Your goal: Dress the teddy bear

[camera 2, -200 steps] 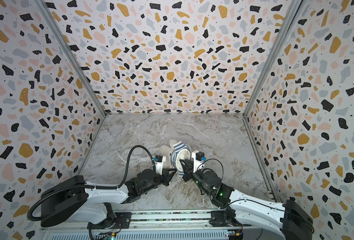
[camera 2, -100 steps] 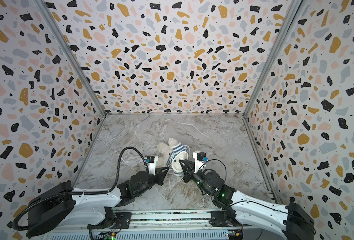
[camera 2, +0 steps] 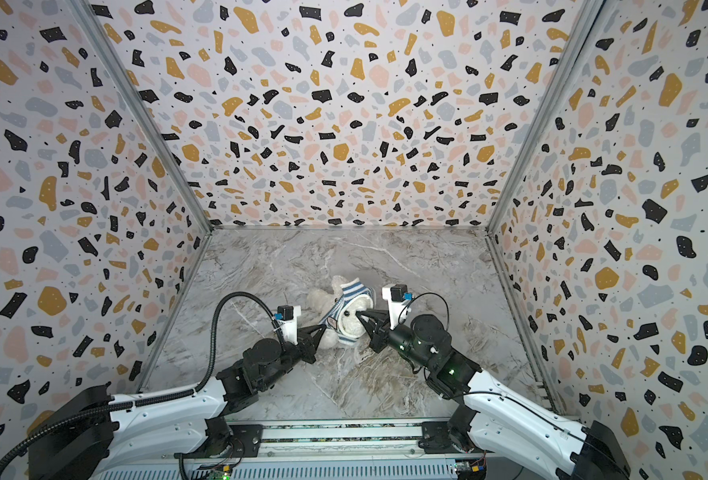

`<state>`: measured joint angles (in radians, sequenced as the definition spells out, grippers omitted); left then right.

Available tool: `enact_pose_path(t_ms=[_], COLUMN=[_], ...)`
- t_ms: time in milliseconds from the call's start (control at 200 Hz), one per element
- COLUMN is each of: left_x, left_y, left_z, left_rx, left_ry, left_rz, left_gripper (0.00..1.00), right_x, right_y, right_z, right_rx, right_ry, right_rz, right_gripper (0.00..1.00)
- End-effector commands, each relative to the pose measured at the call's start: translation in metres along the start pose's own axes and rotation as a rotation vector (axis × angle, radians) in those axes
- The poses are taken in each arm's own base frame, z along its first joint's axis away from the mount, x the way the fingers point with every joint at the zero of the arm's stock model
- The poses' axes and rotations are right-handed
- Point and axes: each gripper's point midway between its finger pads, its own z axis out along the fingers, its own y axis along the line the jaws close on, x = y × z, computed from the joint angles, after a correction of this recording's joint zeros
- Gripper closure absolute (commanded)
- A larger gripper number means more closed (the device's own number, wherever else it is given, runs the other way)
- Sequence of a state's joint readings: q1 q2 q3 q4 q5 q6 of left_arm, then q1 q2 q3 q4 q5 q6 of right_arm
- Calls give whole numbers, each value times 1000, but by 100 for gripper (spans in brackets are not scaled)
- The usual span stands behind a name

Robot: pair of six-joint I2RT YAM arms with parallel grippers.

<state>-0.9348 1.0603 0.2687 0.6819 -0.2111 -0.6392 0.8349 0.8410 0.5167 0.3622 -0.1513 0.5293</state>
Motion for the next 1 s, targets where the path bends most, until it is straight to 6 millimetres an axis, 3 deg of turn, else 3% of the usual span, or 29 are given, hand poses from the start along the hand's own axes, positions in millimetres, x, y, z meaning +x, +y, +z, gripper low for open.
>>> enact_pose_path(t_ms=[0, 195, 365, 676, 891, 996], left_x=[-2, -12, 2, 19, 20, 15], left_y=[-13, -25, -18, -25, -25, -27], left_z=[0, 0, 5, -3, -14, -18], left_rx=[83, 124, 101, 139, 131, 128], left_ry=[2, -20, 32, 145, 192, 195], left_rz=[36, 17, 41, 80, 81, 80], left_gripper=[100, 100, 100, 76, 57, 55], right_x=[-5, 11, 10, 16, 13, 12], right_y=[17, 7, 7, -8, -3, -3], right_z=[6, 15, 21, 26, 25, 27], right_rx=[-69, -34, -27, 30, -5, -7], right_ry=[52, 139, 167, 218, 194, 194], right_rz=[-83, -139, -174, -260, -381, -420], right_gripper=[100, 100, 100, 100, 100, 100])
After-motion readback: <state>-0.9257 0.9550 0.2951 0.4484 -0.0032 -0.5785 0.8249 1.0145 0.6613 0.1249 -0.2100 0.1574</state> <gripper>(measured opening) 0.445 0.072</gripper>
